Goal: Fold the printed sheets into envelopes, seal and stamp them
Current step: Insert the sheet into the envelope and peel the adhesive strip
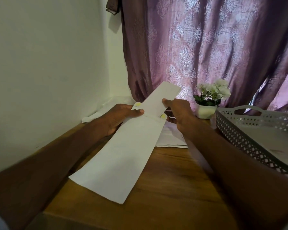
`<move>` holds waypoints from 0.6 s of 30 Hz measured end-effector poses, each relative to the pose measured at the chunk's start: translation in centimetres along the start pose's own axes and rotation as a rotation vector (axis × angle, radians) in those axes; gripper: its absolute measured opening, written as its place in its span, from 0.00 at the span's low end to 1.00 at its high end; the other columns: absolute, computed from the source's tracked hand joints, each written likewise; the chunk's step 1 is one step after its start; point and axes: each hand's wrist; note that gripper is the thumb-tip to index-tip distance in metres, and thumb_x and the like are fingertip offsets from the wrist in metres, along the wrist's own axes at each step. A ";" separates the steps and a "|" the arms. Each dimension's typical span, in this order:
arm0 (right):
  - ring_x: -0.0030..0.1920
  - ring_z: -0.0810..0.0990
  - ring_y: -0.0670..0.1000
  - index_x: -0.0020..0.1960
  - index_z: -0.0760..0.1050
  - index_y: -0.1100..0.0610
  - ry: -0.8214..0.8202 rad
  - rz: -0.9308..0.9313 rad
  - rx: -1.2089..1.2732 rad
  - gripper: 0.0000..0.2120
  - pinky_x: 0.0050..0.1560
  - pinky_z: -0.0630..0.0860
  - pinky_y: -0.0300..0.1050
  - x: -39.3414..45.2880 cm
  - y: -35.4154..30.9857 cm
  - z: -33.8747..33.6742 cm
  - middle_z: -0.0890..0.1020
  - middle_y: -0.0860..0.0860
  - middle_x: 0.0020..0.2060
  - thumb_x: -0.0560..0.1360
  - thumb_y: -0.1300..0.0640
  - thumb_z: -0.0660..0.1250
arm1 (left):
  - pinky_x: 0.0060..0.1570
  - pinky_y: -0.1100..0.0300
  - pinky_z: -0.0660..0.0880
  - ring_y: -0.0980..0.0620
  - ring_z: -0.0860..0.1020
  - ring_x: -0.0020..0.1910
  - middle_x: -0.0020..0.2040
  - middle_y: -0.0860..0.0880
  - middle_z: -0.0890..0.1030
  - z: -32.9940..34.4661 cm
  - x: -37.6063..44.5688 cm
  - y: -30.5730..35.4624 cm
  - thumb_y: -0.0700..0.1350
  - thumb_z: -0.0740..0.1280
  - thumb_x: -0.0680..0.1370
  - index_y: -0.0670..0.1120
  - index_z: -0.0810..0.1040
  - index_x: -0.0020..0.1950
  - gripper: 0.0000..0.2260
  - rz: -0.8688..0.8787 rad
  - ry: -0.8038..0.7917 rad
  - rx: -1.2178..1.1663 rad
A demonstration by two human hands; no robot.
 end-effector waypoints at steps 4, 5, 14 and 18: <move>0.47 0.84 0.51 0.64 0.77 0.59 -0.001 -0.018 -0.010 0.13 0.41 0.79 0.43 -0.1 -0.1 0.1 0.85 0.55 0.54 0.80 0.59 0.69 | 0.62 0.46 0.80 0.40 0.86 0.56 0.57 0.40 0.87 -0.2 0.1 -0.1 0.46 0.78 0.76 0.40 0.84 0.62 0.17 0.003 0.013 0.006; 0.47 0.84 0.52 0.64 0.77 0.59 0.000 -0.021 -0.006 0.13 0.42 0.79 0.43 0.0 -0.1 0.1 0.85 0.55 0.54 0.80 0.59 0.69 | 0.62 0.46 0.81 0.40 0.86 0.55 0.57 0.40 0.87 -0.1 0.1 -0.1 0.46 0.77 0.76 0.40 0.84 0.61 0.16 0.002 0.017 0.014; 0.48 0.86 0.55 0.56 0.80 0.55 -0.045 -0.027 0.017 0.07 0.52 0.83 0.53 1.6 0.6 0.1 0.87 0.53 0.46 0.78 0.58 0.72 | 0.60 0.50 0.82 0.41 0.86 0.54 0.54 0.41 0.88 0.4 -0.4 0.2 0.43 0.77 0.76 0.38 0.84 0.61 0.16 0.047 0.047 0.045; 0.48 0.86 0.54 0.60 0.80 0.56 -0.059 -0.045 -0.005 0.11 0.52 0.82 0.52 1.4 0.5 0.3 0.87 0.53 0.48 0.79 0.56 0.72 | 0.59 0.49 0.82 0.41 0.86 0.54 0.54 0.43 0.88 0.4 -0.6 0.5 0.47 0.78 0.76 0.40 0.84 0.61 0.17 0.031 0.069 0.079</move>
Point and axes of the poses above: each hand's wrist, its own x-axis towards the middle knuckle, its own z-axis out of the palm, y = z × x
